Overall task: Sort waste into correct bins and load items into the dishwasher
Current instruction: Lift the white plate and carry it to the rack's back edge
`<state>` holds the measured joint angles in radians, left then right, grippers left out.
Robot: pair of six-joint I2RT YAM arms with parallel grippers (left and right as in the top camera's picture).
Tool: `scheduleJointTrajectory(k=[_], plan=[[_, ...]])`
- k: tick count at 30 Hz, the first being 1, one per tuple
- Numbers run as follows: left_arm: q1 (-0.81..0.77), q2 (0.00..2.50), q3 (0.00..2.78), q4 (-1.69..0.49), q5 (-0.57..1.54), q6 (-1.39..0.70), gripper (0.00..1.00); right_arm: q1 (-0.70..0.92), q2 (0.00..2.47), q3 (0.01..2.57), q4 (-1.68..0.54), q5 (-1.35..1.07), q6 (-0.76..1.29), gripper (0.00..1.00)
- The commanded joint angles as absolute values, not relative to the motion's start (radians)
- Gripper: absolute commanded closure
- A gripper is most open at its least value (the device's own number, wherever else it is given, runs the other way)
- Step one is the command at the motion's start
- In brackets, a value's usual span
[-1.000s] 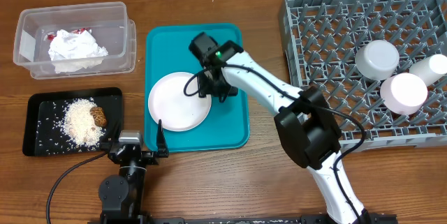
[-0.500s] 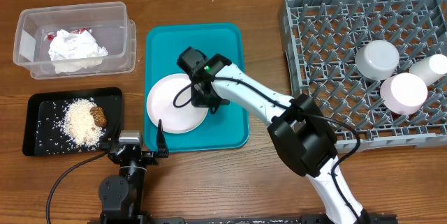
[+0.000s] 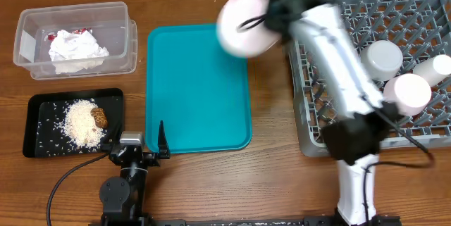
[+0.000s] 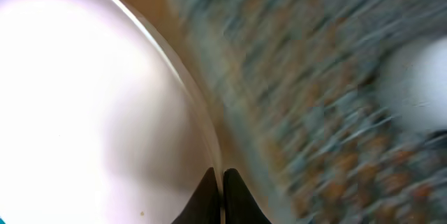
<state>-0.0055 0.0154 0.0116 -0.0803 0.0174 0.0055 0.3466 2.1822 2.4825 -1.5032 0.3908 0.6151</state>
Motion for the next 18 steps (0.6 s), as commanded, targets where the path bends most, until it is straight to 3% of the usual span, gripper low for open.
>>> scheduleJointTrajectory(k=[1, 8, 18], plan=[[0.002, 0.004, 0.005, -0.076, 0.008, 0.000, 0.00, 0.243, 2.122, 2.536, -1.498, 0.583, 0.593, 0.96], [0.002, 0.004, 0.005, -0.076, 0.008, 0.000, 0.00, 0.073, 2.165, 2.466, -1.441, 0.590, 0.594, 0.96], [0.002, 0.004, 0.005, -0.076, 0.008, 0.000, 0.00, 0.014, 2.173, 2.267, -1.237, 0.831, 0.594, 0.96]])
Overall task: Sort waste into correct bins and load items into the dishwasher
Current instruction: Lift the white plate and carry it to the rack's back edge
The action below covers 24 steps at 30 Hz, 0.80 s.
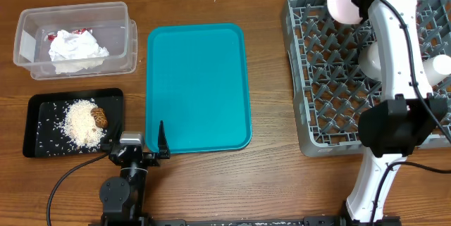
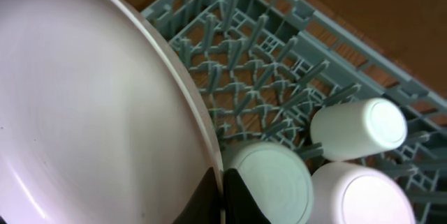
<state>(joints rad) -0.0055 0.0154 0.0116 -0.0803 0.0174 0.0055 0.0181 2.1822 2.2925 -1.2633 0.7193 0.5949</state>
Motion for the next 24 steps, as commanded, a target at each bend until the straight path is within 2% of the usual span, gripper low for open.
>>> scheduleJointTrajectory(k=[1, 11, 24], plan=[[0.002, 0.004, 0.005, -0.076, 0.008, 0.000, 0.00, 0.014, 2.173, 2.252, -1.222, 0.838, 0.587, 0.96], [0.002, 0.004, 0.005, -0.076, 0.008, 0.000, 0.00, 0.014, 2.173, 2.114, -1.108, 0.858, 0.567, 0.96], [0.001, 0.004, 0.005, -0.076, 0.008, 0.000, 0.00, 0.098, 2.173, 2.106, -1.107, 0.949, 0.568, 0.96]])
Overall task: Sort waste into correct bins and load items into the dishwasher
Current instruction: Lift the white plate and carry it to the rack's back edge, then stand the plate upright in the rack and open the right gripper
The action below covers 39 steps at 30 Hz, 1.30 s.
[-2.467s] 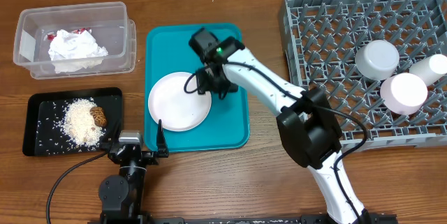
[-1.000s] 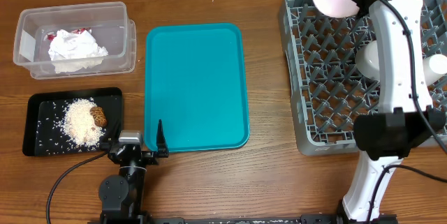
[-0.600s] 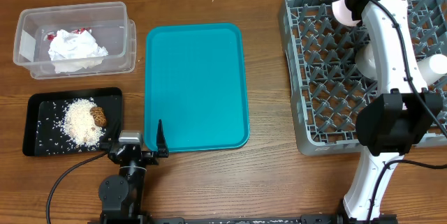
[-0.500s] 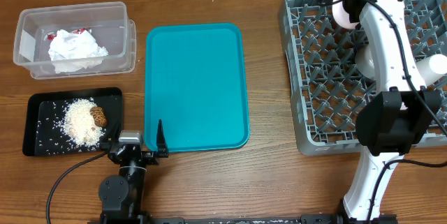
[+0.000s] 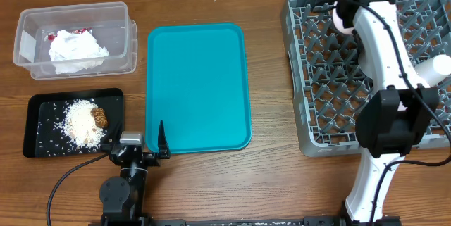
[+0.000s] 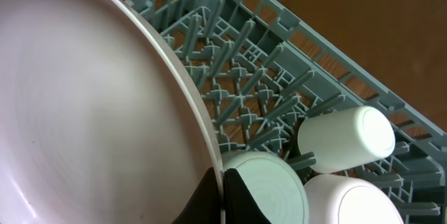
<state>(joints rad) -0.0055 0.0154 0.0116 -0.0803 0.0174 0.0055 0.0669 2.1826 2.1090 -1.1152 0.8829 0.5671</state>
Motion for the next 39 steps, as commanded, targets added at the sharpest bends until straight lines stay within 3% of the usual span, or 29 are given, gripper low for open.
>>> scheduleJointTrajectory(k=[1, 10, 13, 14, 16, 21, 25, 39], plan=[[0.001, 0.004, 0.005, -0.076, 0.008, 0.000, 0.00, 0.108, 2.173, 2.106, -1.107, 0.966, 0.568, 0.96], [0.002, 0.004, 0.005, -0.076, 0.008, 0.000, 0.00, 0.142, 2.173, 2.106, -1.109, 0.980, 0.568, 0.96], [0.002, 0.004, 0.005, -0.076, 0.008, 0.000, 0.00, 0.143, 2.173, 2.106, -1.124, 0.952, 0.568, 0.85], [0.002, 0.004, 0.005, -0.076, 0.008, 0.000, 0.00, 0.144, 2.173, 2.106, -1.132, 0.945, 0.568, 0.67], [0.002, 0.004, 0.005, -0.076, 0.008, 0.000, 0.00, 0.145, 2.173, 2.106, -1.148, 0.932, 0.568, 0.00], [0.002, 0.004, 0.005, -0.076, 0.008, 0.000, 0.00, 0.152, 2.160, 2.139, -1.205, 0.905, 0.569, 0.00], [0.001, 0.004, 0.005, -0.076, 0.008, 0.000, 0.00, 0.156, 2.103, 2.174, -1.244, 0.749, 0.569, 0.00], [0.002, 0.004, 0.005, -0.076, 0.008, 0.000, 0.00, 0.156, 1.663, 2.194, -1.440, 0.323, 0.569, 0.00]])
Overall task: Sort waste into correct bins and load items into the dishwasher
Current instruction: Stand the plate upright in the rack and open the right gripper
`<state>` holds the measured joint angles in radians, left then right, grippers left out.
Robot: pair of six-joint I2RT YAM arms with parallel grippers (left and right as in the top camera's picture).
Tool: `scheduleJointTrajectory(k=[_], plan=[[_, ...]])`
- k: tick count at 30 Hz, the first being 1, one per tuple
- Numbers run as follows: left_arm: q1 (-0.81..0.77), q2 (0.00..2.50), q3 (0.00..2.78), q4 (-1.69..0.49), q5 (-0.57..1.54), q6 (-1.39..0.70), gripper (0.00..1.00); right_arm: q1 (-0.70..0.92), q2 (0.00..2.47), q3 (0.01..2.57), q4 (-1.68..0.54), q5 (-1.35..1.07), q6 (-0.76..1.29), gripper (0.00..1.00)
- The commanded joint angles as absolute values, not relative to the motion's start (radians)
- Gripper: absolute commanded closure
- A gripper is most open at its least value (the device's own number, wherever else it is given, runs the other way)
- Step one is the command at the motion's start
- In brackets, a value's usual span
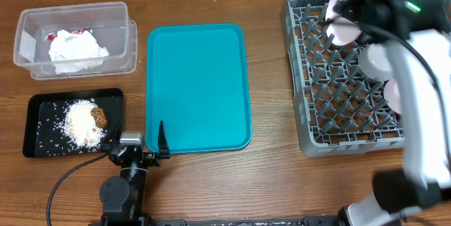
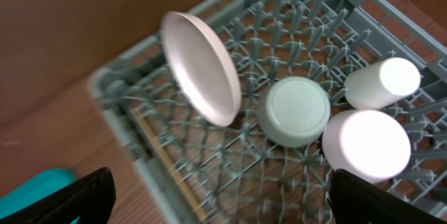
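The pink plate (image 2: pixel 202 67) stands on edge between the prongs of the grey dishwasher rack (image 2: pixel 140 147), near its far left corner (image 1: pixel 344 27). My right gripper (image 2: pixel 223 203) is open wide and holds nothing; it hangs above the rack, apart from the plate. Its dark fingertips (image 2: pixel 77 196) show at the bottom corners of the wrist view. In the overhead view the right gripper (image 1: pixel 352 2) is over the rack's far edge. My left gripper (image 1: pixel 161 136) rests by the teal tray's near edge and looks shut, as one thin blade.
Three upturned cups sit in the rack beside the plate: a pale green one (image 2: pixel 297 111), a white one (image 2: pixel 383 83) and a pinkish one (image 2: pixel 367 144). The teal tray (image 1: pixel 197 85) lies mid-table. A clear bin (image 1: pixel 28 43) holds tissue. A black tray (image 1: pixel 42 138) holds rice.
My right gripper was shut on the plate's rim low over the rack. It is now open and farther from the plate, which stands by itself in the prongs. The left arm is unchanged.
My right gripper first held the pink plate over the tray's far right corner. It then held the plate over the back of the rack, and later lower among the prongs. Now the plate stands in the rack and the gripper is open.
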<state>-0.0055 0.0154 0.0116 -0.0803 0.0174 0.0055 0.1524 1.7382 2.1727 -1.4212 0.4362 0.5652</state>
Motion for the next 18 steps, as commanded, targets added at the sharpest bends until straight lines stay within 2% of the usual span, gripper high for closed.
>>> scheduleJointTrajectory(k=[1, 10, 18], plan=[[0.002, 0.004, 0.005, -0.076, 0.008, 0.000, 0.00, 0.156, 1.638, 2.194, -1.455, 0.305, 0.569, 0.00], [0.001, 0.004, 0.005, -0.076, 0.008, 0.000, 0.00, 0.158, 1.478, 2.151, -1.689, 0.259, 0.598, 0.00], [0.002, 0.004, 0.005, -0.076, 0.008, 0.000, 0.00, 0.158, 1.210, 1.812, -1.616, 0.194, 0.603, 0.00]])
